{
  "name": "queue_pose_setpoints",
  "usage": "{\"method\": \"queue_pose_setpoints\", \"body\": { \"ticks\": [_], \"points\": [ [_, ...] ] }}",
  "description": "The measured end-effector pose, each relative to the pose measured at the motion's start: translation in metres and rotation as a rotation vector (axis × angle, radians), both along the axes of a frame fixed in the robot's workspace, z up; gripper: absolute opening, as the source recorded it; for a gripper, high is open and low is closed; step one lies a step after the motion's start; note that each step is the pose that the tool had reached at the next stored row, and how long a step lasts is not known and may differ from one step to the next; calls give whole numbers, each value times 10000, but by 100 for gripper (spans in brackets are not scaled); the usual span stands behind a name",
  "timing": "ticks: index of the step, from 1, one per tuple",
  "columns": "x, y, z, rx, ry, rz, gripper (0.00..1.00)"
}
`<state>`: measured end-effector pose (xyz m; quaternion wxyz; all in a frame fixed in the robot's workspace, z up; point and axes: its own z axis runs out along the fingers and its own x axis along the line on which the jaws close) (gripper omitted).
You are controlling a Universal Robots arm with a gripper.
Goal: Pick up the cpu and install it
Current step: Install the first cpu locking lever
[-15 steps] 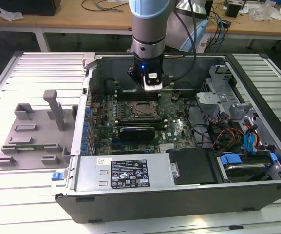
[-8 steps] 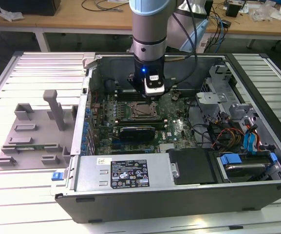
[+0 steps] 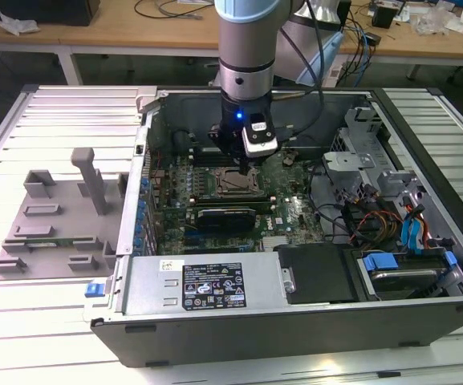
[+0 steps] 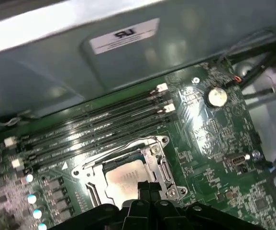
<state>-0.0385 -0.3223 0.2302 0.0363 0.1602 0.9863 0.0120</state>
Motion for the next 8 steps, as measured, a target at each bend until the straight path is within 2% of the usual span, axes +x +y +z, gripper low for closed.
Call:
{"method": "queue_pose_setpoints", "body": {
  "ticks": [3, 5, 6, 8],
  "points": [
    [0, -1, -9, -291, 94, 1348, 11],
    [0, 0, -14, -469, 163, 2006, 11],
    [-9, -1, -15, -522, 167, 2141, 11],
    [-50, 0, -18, -523, 167, 2148, 11]
  ]
}}
